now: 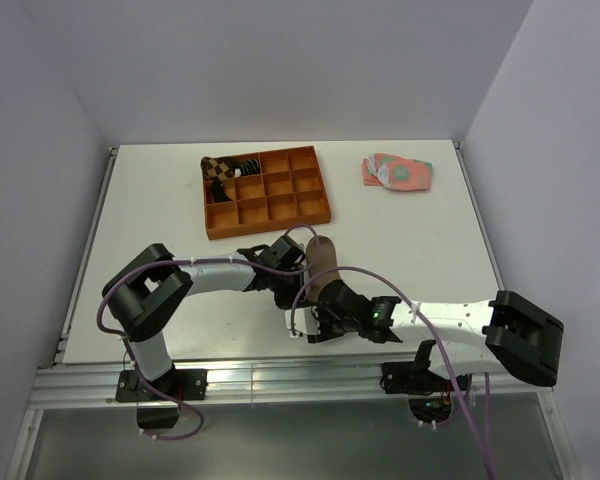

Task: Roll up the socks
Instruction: Roll the sock at the center of the board.

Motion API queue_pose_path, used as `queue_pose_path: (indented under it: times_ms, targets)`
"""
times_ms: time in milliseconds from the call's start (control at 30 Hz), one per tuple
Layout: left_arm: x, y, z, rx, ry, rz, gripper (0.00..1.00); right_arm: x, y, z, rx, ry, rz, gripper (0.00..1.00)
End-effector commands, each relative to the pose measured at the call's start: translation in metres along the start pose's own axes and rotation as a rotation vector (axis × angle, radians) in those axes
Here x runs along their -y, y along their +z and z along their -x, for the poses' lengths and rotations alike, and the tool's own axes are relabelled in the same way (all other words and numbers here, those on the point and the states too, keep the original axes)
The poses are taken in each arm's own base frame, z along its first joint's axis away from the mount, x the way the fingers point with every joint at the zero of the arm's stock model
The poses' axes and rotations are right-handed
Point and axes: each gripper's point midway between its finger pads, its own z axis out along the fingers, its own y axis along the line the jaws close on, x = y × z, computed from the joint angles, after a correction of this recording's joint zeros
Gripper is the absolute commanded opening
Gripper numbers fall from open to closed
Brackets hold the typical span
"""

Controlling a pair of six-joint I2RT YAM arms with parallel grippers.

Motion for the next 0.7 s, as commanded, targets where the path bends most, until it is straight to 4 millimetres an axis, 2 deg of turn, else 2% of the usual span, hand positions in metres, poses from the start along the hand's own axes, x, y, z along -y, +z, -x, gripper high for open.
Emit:
queue_pose_path:
  times_ms: [0, 67, 167, 200, 300, 333, 400, 433, 500, 533, 600, 667]
  targets:
    - [-0.001, 0.001, -0.005, -0.031, 0.008, 0.010, 0.00, 0.018, 0.000, 0.012, 0.010, -0.003, -0.067, 0.50]
    - [0.002, 0.001, -0.006, -0.035, 0.006, -0.009, 0.01, 0.019, 0.002, 0.011, 0.005, -0.003, -0.076, 0.48]
    - [0.005, -0.001, -0.007, -0.037, 0.001, -0.028, 0.03, 0.019, 0.003, 0.006, -0.014, 0.006, -0.082, 0.36]
    - [0.007, -0.002, -0.006, -0.035, 0.000, -0.036, 0.03, 0.019, 0.003, 0.006, -0.016, 0.007, -0.084, 0.29]
    - [0.013, -0.006, -0.007, -0.029, -0.010, -0.064, 0.07, 0.019, 0.002, 0.003, -0.019, 0.018, -0.092, 0.22]
    - [0.012, -0.007, -0.008, -0.026, -0.017, -0.068, 0.12, 0.017, -0.001, 0.004, -0.008, 0.021, -0.090, 0.19]
    - [0.022, -0.012, -0.003, 0.009, -0.036, -0.108, 0.14, 0.014, -0.004, 0.004, 0.005, 0.030, -0.075, 0.16]
    - [0.019, -0.012, -0.004, 0.017, -0.050, -0.113, 0.18, 0.017, -0.008, 0.005, 0.022, 0.040, -0.084, 0.15]
    - [0.034, -0.021, 0.005, 0.071, -0.082, -0.185, 0.24, 0.014, -0.011, 0.006, 0.038, 0.053, -0.053, 0.15]
    - [0.031, -0.021, 0.003, 0.076, -0.096, -0.188, 0.25, 0.016, -0.014, 0.007, 0.050, 0.064, -0.054, 0.15]
    - [0.043, -0.030, 0.016, 0.151, -0.119, -0.242, 0.32, 0.017, -0.018, 0.002, 0.058, 0.088, -0.039, 0.15]
    - [0.046, -0.037, 0.019, 0.187, -0.146, -0.271, 0.36, 0.020, -0.022, 0.000, 0.074, 0.111, -0.027, 0.15]
